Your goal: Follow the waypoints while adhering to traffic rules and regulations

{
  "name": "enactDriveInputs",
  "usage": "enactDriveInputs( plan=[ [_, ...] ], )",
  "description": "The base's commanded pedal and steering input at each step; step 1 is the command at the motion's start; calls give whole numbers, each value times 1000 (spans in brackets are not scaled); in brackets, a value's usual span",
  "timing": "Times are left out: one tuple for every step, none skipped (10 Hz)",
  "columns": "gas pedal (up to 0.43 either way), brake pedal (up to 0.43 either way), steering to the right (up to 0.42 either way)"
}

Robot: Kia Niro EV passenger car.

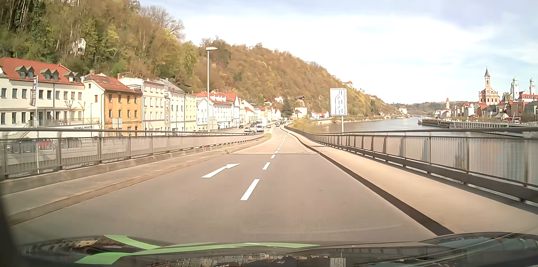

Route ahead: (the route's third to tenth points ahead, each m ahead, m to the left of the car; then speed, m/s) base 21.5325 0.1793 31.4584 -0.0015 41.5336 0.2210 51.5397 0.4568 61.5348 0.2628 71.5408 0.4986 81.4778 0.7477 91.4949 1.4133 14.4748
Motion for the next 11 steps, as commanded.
enactDriveInputs(
  plan=[
    [87,0,0],
    [87,0,0],
    [87,0,0],
    [87,0,0],
    [79,0,0],
    [59,0,0],
    [0,0,0],
    [0,0,0],
    [0,0,0],
    [0,0,0],
    [0,0,0]
  ],
)
